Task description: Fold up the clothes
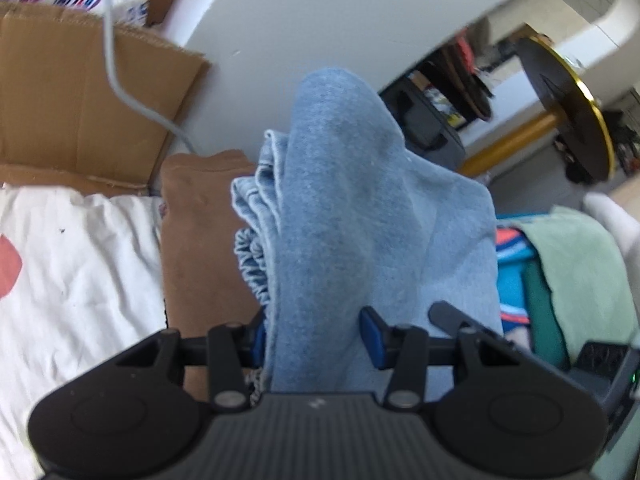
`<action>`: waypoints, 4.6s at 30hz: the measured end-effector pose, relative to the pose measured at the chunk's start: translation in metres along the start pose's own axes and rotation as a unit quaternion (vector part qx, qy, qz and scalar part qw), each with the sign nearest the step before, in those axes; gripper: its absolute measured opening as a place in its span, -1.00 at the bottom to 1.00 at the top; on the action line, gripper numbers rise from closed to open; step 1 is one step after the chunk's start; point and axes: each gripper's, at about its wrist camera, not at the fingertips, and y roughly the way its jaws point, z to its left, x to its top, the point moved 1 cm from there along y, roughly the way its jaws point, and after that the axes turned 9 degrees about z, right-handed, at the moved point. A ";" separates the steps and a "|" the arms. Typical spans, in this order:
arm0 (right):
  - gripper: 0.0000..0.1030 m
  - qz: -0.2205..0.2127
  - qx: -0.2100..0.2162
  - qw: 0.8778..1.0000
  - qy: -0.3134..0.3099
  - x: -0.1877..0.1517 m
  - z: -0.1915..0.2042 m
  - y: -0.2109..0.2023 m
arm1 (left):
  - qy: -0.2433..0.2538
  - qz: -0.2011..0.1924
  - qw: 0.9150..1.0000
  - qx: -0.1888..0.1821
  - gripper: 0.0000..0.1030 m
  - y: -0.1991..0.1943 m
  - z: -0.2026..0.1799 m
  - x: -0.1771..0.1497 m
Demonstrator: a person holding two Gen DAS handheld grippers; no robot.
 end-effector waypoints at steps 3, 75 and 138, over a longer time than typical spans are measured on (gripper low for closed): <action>-0.60 0.006 -0.009 1.000 0.004 0.001 -0.004 0.007 | -0.012 0.004 1.000 0.003 -0.05 0.011 0.003 0.002; 0.29 0.049 -0.025 0.998 0.034 0.068 -0.034 0.115 | 0.067 -0.013 0.986 0.154 -0.15 0.040 0.020 0.056; -0.15 0.046 -0.075 0.991 -0.105 0.010 -0.029 0.078 | 0.215 -0.072 0.955 0.190 -0.20 0.018 -0.029 0.000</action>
